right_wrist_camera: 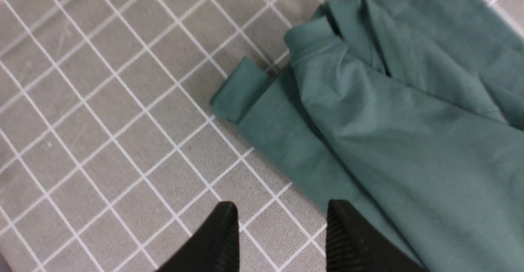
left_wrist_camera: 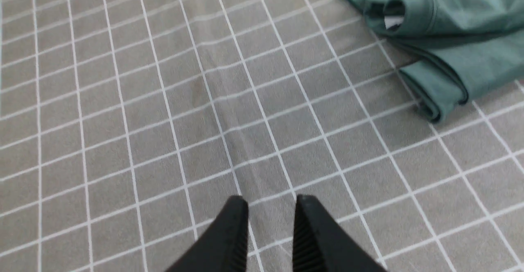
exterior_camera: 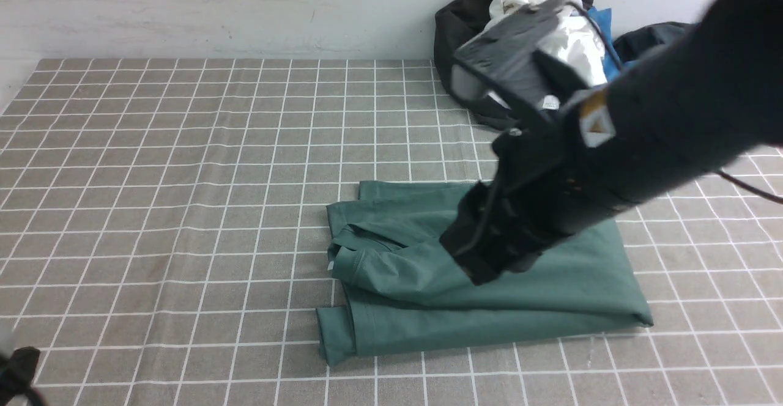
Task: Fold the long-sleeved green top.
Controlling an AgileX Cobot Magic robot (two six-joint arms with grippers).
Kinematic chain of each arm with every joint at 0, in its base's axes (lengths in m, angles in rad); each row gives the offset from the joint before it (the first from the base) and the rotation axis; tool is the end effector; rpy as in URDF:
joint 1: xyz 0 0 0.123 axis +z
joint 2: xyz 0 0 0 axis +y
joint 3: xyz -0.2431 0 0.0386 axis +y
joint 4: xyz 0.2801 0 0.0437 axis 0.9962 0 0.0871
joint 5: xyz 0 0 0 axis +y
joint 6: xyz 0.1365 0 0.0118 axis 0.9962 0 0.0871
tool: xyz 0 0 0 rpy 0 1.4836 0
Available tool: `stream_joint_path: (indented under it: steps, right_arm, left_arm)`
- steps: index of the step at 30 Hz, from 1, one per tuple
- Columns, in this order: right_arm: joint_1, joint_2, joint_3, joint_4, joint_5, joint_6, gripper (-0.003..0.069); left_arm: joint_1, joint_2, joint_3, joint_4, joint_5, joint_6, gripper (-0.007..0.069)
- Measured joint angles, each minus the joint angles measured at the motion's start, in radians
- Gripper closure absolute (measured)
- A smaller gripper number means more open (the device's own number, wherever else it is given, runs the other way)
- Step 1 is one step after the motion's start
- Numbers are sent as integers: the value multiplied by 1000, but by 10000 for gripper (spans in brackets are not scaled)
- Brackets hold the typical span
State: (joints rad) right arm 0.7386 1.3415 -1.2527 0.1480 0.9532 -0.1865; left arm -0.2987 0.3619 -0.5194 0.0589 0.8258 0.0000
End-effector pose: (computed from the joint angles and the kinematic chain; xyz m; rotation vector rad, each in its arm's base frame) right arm 0.2435 0.2440 0.2765 -1.0876 2.3170 0.4043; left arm 0.1647 -0.0445 0.2571 0.3379 2.1255 -0.1038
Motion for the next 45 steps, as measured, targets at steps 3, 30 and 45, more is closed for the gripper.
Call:
stream_joint_path:
  steps: [3,30,45]
  right_arm:
    - [0,-157,141,0,-95,3,465]
    - [0,-708,492,-62,-377,6,645]
    - [-46,-786,707,-60,-710,25,672]
  left_arm:
    - [0,-126,75,0,-69,0,474]
    - [0,-256,123,2,-136,0,474]
    - [0,-256,123,2,-138,0,474]
